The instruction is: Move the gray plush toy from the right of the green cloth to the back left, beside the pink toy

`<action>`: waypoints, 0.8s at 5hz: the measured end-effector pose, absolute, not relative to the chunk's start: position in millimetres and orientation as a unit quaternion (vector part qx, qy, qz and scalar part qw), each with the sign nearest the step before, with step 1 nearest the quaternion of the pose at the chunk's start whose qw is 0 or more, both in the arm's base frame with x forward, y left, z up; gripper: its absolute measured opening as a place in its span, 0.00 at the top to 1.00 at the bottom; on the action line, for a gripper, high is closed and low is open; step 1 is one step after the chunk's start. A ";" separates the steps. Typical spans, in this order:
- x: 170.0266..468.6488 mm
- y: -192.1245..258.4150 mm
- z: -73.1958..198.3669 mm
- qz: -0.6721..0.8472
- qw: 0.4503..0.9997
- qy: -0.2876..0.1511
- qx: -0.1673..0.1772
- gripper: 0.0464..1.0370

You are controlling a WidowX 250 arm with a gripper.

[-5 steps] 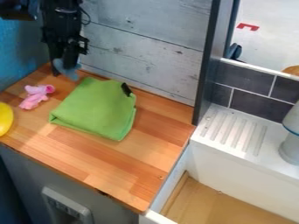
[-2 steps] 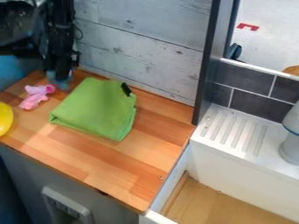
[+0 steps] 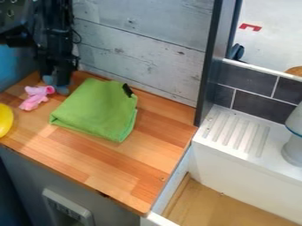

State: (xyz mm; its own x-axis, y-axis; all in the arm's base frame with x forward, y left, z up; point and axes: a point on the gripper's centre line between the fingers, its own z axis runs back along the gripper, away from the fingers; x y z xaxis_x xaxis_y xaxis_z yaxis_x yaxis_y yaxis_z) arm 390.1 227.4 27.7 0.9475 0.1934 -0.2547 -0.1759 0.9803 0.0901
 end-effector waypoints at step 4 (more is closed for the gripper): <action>355.6 156.0 101.1 0.032 0.997 0.057 0.051 0.04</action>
